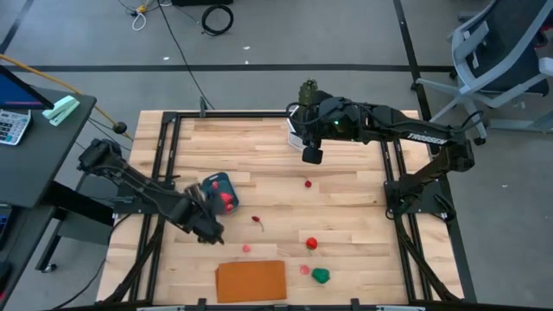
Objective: Pick and placing Produce into tupperware
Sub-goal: Put the strawberry into the blue bin
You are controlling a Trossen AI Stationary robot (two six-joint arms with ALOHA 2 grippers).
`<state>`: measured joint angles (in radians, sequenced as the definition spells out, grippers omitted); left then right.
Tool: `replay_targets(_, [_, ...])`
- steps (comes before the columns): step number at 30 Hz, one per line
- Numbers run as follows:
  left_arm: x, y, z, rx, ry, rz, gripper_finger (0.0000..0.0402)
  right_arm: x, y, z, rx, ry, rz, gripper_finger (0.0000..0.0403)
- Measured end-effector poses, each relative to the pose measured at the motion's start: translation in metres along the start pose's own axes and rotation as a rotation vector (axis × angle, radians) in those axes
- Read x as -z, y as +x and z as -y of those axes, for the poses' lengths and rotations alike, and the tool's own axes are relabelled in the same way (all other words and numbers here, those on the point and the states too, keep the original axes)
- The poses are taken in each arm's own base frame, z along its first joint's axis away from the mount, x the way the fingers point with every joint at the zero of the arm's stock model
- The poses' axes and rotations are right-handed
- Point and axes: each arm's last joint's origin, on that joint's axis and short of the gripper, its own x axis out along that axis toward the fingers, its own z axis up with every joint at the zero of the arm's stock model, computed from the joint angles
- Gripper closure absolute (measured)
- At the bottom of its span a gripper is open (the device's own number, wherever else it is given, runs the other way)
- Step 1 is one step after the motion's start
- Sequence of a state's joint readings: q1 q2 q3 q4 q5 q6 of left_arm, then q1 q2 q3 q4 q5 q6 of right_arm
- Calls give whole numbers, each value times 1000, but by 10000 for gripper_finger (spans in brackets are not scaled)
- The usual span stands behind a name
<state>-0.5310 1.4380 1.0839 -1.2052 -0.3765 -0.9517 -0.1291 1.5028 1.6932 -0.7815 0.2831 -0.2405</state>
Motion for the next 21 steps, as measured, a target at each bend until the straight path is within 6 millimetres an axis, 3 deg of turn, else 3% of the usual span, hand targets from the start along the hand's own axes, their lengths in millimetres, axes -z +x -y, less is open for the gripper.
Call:
replay_targets(3, [-5,0,-19,-128,-61,-62,399,0,0,0,-1,-1,-4,235])
replay_targets(7, [-17,6,-35,-173,-81,-108,398,1,0,0,-3,-4,-14,235])
replay_targets(14, [-51,24,-57,-97,-85,-91,399,2,0,-1,-5,-4,-18,235])
replay_targets(21, [-62,34,-79,-10,-128,-204,398,10,-1,-2,-23,13,-102,235])
